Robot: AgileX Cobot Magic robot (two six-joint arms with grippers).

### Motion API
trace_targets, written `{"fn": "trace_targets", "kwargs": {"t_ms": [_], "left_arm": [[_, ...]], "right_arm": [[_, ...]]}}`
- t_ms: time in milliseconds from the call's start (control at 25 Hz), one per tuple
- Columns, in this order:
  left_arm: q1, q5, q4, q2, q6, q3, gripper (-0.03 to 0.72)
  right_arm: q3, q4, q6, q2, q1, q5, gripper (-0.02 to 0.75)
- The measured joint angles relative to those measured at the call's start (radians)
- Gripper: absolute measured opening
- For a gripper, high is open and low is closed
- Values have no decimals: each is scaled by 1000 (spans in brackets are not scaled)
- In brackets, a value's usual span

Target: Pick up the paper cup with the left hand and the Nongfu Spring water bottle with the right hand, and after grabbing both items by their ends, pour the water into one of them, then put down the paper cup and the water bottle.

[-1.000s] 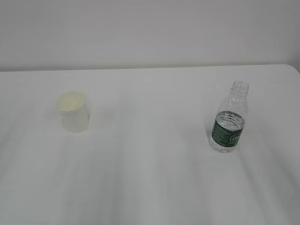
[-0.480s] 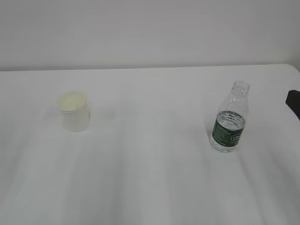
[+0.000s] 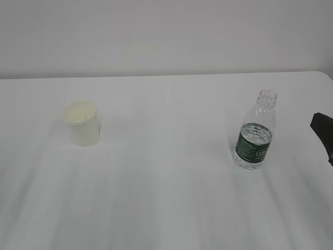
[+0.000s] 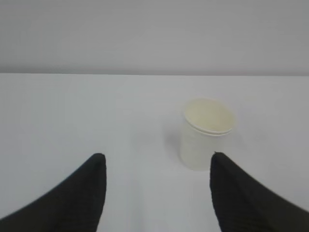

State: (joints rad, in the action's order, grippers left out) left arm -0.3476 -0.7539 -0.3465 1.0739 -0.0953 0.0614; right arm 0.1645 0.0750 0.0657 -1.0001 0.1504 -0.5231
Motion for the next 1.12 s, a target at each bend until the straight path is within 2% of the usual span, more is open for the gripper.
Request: {"fn": "trace_targets", "kwargs": {"t_ms": [200,360,560,760,1120], "left_arm": [[-4,-2,97,0,42,-35,484],[-4,-2,231,0,72,-39,484],[-4,-2,346,0,88,-39,484],[-4,-2,391,0,112,-39,484],[-4,8,452,0,176,-57,483]], "right_arm": [[-54,41,13,-74,0,-105,587],[-67,120,15,-132,0,-152,587],[-125,151,1,-184,0,-249,587],[-170,155,-27,-241,0,-424,585],[-170,155,-31,-340,0,-542,575]]}}
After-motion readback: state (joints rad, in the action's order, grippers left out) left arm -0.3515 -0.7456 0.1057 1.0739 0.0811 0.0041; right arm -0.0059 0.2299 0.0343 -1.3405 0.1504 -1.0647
